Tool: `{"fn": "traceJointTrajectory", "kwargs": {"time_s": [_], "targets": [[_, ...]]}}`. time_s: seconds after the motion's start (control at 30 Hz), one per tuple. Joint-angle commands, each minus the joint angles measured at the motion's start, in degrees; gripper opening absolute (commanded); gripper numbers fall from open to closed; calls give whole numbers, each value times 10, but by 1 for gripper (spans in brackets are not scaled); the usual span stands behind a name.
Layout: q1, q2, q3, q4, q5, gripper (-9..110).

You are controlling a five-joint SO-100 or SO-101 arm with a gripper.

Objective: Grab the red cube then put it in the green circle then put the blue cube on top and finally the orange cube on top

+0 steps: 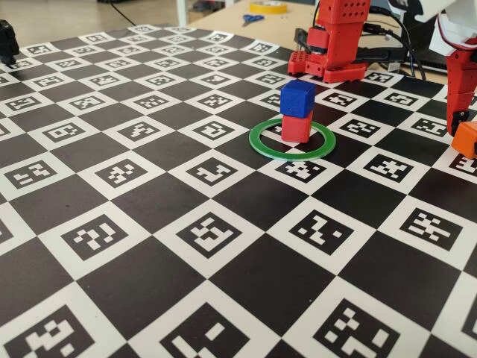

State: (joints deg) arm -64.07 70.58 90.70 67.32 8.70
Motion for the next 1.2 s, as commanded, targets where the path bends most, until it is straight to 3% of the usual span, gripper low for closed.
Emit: {"fn": "traceJointTrajectory", "kwargs": {"time_s": [0.0,0.5,0.77,1.17], "targets": [[16,28,-63,25,-23,5],[155,88,-249,242,-64,4],[231,91,-360,338,-7,4],[328,126,-388,381,67,5]]}}
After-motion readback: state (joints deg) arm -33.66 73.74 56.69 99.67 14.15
